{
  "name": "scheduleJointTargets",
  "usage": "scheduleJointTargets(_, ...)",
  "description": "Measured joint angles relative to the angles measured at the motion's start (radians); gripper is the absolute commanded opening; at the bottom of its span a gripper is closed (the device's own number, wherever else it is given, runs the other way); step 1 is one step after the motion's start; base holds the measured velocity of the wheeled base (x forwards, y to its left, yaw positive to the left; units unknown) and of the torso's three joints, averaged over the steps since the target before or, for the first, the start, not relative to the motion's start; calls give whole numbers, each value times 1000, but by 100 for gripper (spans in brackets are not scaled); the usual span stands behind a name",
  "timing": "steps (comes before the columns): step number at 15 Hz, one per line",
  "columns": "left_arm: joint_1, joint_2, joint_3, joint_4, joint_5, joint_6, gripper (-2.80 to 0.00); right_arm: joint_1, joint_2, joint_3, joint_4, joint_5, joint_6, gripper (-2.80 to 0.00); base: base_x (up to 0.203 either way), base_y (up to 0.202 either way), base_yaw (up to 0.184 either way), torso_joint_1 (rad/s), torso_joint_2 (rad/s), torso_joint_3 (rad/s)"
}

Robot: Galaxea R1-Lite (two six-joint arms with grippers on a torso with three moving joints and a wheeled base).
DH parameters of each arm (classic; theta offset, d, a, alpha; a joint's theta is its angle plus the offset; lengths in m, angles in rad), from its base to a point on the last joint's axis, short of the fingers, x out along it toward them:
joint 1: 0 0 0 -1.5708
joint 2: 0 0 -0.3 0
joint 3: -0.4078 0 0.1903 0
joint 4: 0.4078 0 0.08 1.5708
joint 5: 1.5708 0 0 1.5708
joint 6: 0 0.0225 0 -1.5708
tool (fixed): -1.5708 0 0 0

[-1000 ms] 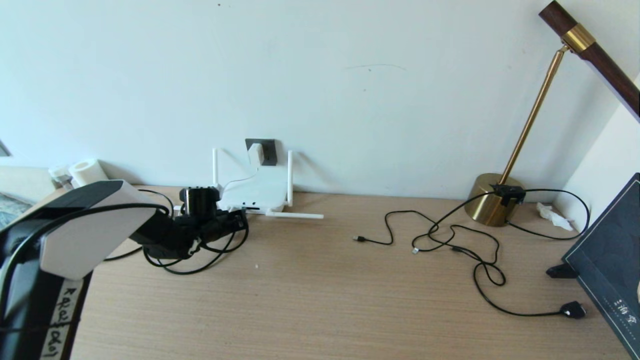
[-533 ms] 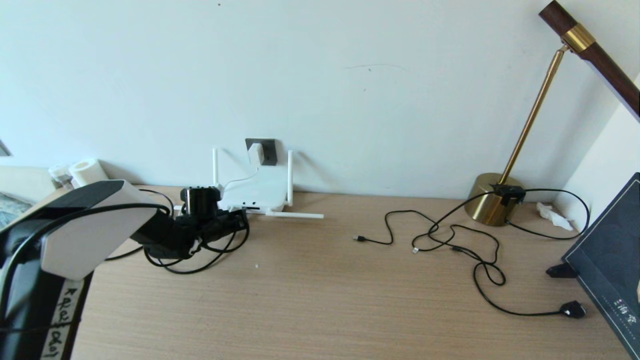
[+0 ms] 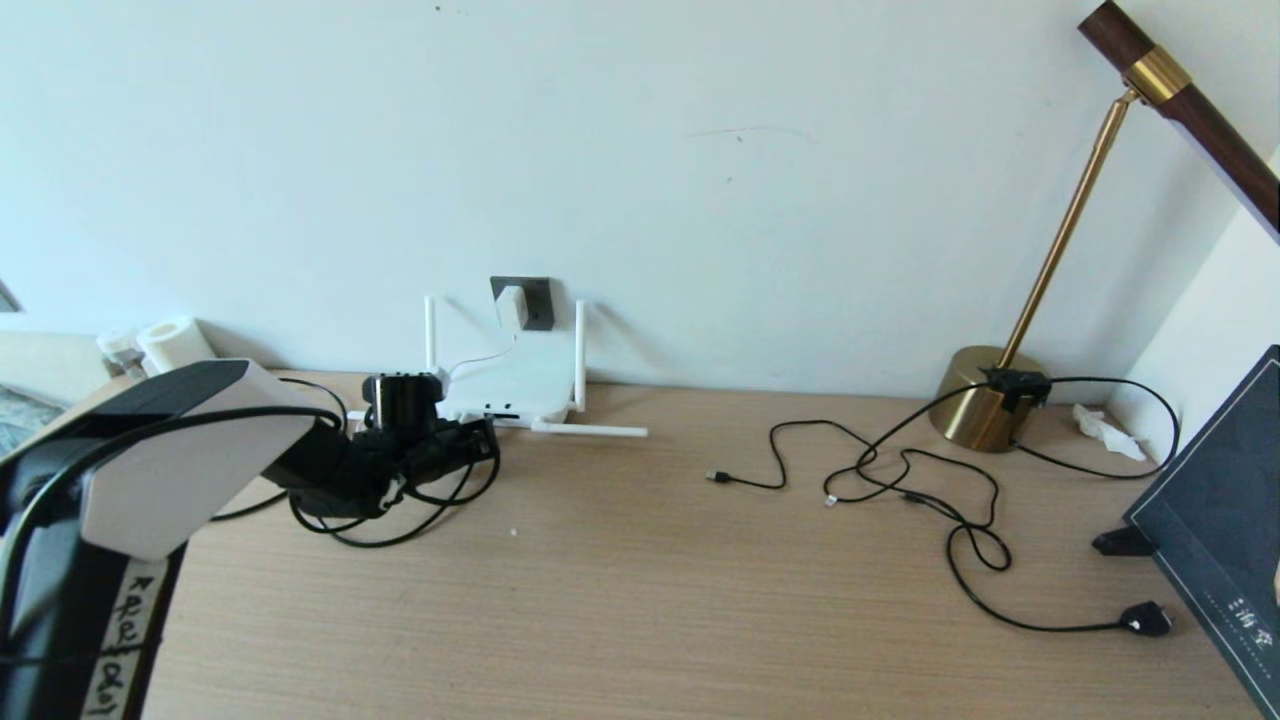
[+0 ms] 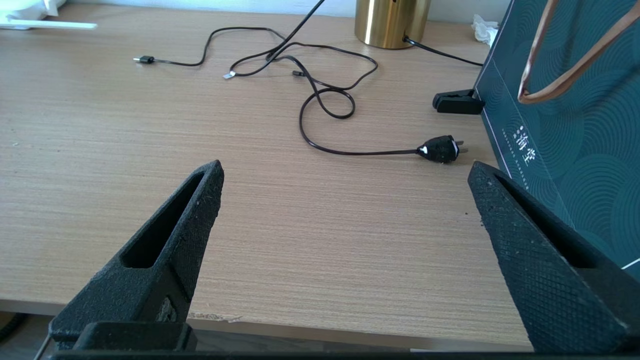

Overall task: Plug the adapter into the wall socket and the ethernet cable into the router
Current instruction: Align cable and router interface

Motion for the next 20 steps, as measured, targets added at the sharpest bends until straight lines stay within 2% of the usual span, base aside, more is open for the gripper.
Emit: scheduleJointTargets(20,7,-18,11,1,1,14,-280,0,0,0,0,-1,0,0,0,0,0,0,0,0)
